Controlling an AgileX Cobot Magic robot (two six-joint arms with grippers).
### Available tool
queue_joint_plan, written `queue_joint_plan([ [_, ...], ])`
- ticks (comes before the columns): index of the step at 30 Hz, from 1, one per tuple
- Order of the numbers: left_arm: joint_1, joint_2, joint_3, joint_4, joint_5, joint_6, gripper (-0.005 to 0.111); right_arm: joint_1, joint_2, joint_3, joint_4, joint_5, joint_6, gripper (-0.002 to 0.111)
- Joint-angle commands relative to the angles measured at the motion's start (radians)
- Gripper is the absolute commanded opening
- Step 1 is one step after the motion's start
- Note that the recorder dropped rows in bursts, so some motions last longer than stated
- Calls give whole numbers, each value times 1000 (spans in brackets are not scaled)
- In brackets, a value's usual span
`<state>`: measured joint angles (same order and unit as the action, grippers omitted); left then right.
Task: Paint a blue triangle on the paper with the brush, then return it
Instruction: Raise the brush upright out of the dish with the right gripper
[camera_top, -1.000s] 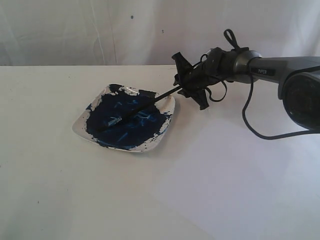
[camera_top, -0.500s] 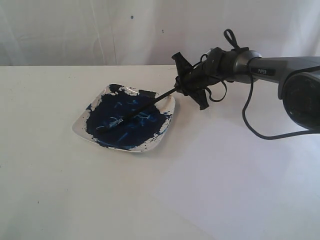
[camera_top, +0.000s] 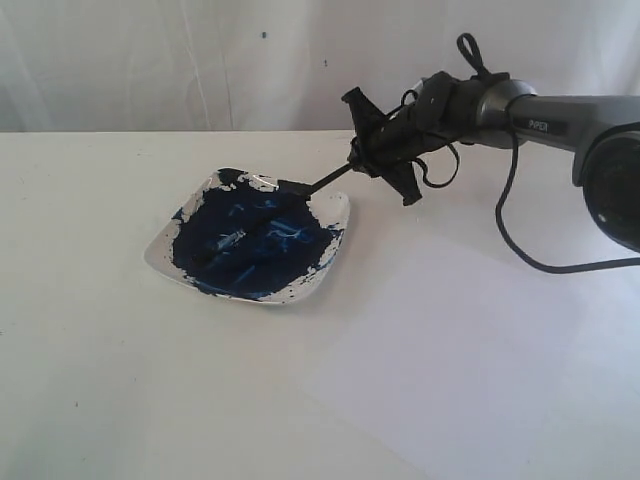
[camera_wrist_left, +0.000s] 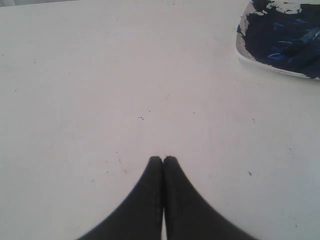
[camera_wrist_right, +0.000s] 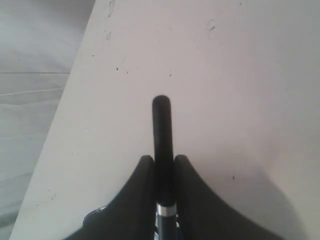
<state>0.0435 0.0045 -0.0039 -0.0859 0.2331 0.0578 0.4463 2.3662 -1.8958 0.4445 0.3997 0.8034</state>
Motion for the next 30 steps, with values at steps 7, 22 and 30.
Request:
queue_joint_plan([
  [7, -8, -4, 4, -6, -1, -4, 0, -11, -187, -4, -12, -108, -505, 0],
  [22, -8, -4, 4, -6, -1, -4, 0, 106, -313, 2, 105, -256, -1005, 0],
  [30, -8, -4, 4, -6, -1, -4, 0, 194, -338, 2, 140, -306, -1217, 0],
])
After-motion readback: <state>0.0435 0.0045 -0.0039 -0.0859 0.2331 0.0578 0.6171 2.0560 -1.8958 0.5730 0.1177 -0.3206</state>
